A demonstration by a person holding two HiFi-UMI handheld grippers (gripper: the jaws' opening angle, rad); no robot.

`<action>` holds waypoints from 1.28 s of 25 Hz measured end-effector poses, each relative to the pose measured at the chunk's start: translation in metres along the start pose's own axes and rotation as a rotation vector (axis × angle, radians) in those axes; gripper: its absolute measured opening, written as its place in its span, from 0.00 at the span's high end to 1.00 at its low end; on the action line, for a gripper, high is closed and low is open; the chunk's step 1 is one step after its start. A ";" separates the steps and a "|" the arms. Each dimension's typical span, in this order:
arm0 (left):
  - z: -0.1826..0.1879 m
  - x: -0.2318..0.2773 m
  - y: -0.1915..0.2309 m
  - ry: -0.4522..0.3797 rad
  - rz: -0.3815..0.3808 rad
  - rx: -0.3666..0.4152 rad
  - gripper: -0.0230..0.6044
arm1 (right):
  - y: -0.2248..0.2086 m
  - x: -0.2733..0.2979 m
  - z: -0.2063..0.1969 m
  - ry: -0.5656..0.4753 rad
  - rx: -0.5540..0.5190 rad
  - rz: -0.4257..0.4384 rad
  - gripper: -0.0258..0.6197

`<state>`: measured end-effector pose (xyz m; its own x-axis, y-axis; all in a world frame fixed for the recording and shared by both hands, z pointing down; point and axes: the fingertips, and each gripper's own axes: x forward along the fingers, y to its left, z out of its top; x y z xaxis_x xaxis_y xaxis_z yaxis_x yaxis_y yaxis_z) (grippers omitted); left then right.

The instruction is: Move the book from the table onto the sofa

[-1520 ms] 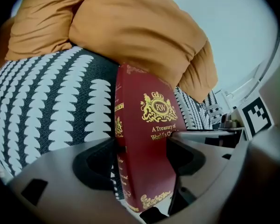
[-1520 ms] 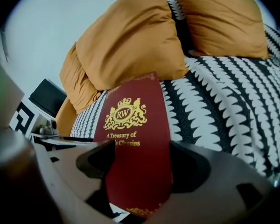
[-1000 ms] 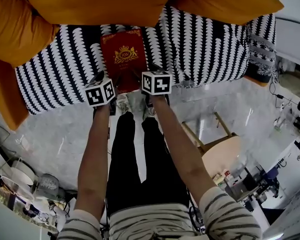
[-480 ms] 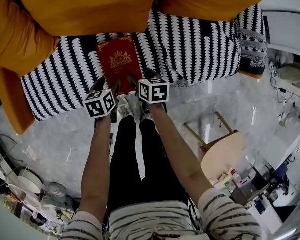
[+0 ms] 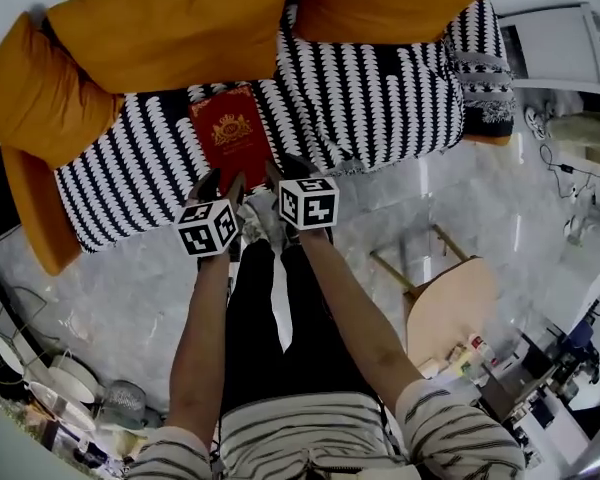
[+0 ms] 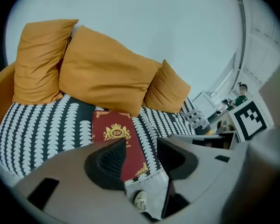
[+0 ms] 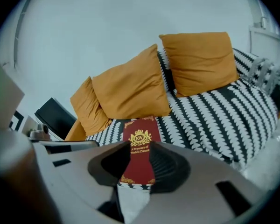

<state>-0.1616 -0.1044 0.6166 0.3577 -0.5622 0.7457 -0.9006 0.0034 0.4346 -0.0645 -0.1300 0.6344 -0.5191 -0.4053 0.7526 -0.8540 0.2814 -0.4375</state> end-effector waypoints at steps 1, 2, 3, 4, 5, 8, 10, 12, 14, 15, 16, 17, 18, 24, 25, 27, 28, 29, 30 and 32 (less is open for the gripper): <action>0.000 -0.005 -0.006 -0.002 -0.002 0.009 0.63 | 0.002 -0.007 0.001 -0.011 0.006 0.004 0.77; 0.001 -0.010 -0.012 -0.004 -0.004 0.019 0.65 | 0.005 -0.015 0.003 -0.022 0.014 0.013 0.77; 0.002 -0.016 -0.020 -0.008 -0.006 0.027 0.68 | 0.009 -0.024 0.004 -0.032 0.022 0.023 0.78; 0.004 -0.024 -0.028 -0.013 -0.010 0.033 0.69 | 0.014 -0.033 0.005 -0.040 0.026 0.031 0.79; 0.006 -0.031 -0.036 -0.019 -0.017 0.036 0.70 | 0.018 -0.043 0.007 -0.046 0.023 0.034 0.80; 0.018 -0.053 -0.060 -0.044 -0.039 0.052 0.76 | 0.027 -0.072 0.015 -0.068 -0.007 0.016 0.84; 0.027 -0.067 -0.076 -0.060 -0.051 0.073 0.78 | 0.030 -0.093 0.021 -0.086 0.000 0.009 0.86; 0.036 -0.083 -0.093 -0.075 -0.062 0.099 0.82 | 0.037 -0.114 0.026 -0.100 0.009 0.020 0.87; 0.045 -0.097 -0.109 -0.092 -0.073 0.127 0.84 | 0.046 -0.135 0.034 -0.106 0.001 0.041 0.88; 0.050 -0.104 -0.117 -0.101 -0.077 0.144 0.85 | 0.051 -0.146 0.039 -0.111 -0.007 0.054 0.90; 0.056 -0.111 -0.125 -0.111 -0.080 0.164 0.86 | 0.056 -0.156 0.046 -0.120 -0.019 0.065 0.90; 0.062 -0.117 -0.133 -0.121 -0.084 0.183 0.87 | 0.060 -0.166 0.053 -0.133 -0.031 0.072 0.91; 0.067 -0.124 -0.141 -0.131 -0.089 0.200 0.87 | 0.064 -0.176 0.062 -0.149 -0.041 0.077 0.91; 0.098 -0.159 -0.185 -0.188 -0.118 0.269 0.89 | 0.080 -0.230 0.106 -0.249 -0.112 0.090 0.91; 0.103 -0.166 -0.191 -0.198 -0.119 0.275 0.89 | 0.083 -0.239 0.111 -0.262 -0.118 0.090 0.91; 0.110 -0.183 -0.203 -0.219 -0.128 0.287 0.89 | 0.091 -0.257 0.117 -0.284 -0.126 0.092 0.91; 0.112 -0.192 -0.210 -0.228 -0.137 0.296 0.89 | 0.095 -0.267 0.121 -0.295 -0.133 0.092 0.91; 0.115 -0.200 -0.218 -0.238 -0.147 0.305 0.89 | 0.098 -0.278 0.124 -0.306 -0.144 0.091 0.91; 0.117 -0.209 -0.226 -0.247 -0.157 0.314 0.90 | 0.102 -0.288 0.128 -0.317 -0.157 0.090 0.91; 0.122 -0.227 -0.242 -0.268 -0.178 0.337 0.91 | 0.108 -0.310 0.136 -0.341 -0.181 0.088 0.92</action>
<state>-0.0547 -0.0791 0.2804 0.4773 -0.7235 0.4988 -0.8770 -0.3562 0.3225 -0.0007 -0.0920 0.2871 -0.5974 -0.6301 0.4961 -0.8019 0.4641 -0.3762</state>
